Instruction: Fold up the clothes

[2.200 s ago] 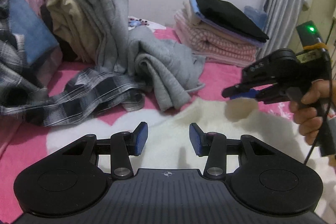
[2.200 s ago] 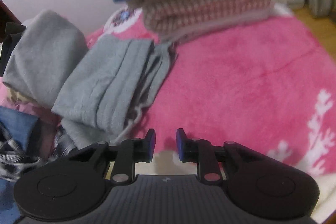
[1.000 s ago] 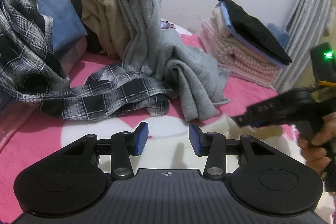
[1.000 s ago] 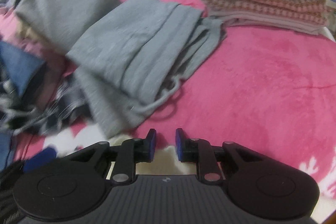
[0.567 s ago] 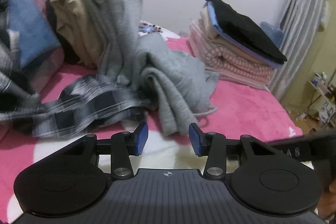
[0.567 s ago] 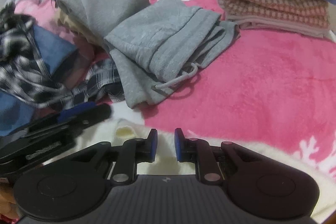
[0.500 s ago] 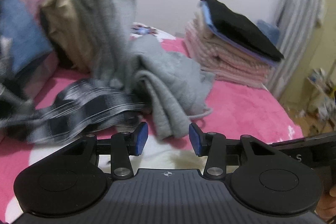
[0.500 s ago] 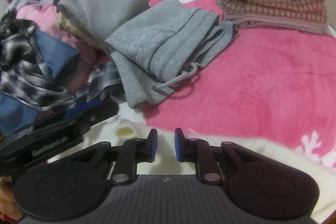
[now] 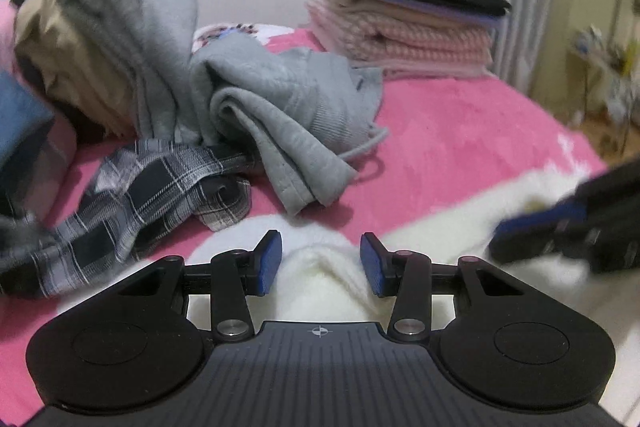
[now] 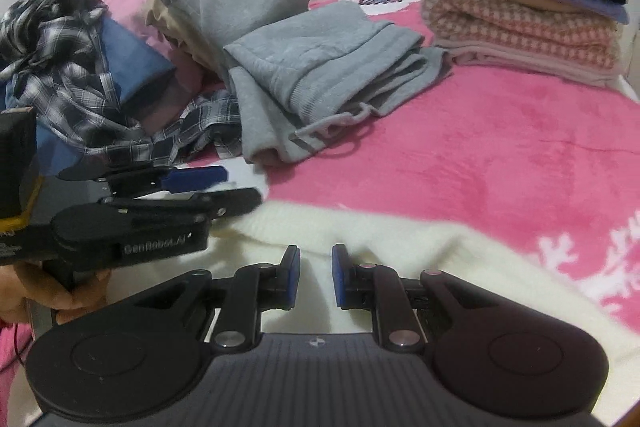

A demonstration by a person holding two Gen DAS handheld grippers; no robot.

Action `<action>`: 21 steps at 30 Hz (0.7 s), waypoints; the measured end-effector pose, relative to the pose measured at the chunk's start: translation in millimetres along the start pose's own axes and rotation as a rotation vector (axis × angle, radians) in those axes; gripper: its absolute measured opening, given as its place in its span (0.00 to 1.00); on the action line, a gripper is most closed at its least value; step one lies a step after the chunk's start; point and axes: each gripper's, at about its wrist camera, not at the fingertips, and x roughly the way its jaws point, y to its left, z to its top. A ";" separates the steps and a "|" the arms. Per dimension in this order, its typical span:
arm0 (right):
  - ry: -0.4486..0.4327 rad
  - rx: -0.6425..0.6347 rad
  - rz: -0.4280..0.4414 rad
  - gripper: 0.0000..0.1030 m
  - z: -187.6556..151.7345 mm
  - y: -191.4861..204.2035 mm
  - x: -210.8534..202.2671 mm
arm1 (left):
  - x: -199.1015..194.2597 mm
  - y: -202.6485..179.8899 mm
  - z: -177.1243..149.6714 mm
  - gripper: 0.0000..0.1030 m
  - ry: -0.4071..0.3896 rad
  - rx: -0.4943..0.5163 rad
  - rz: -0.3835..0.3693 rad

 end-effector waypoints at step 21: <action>-0.042 0.160 -0.055 0.06 -1.1 -44.3 -4.5 | -7.8 -2.1 -7.1 0.43 -0.025 0.053 0.031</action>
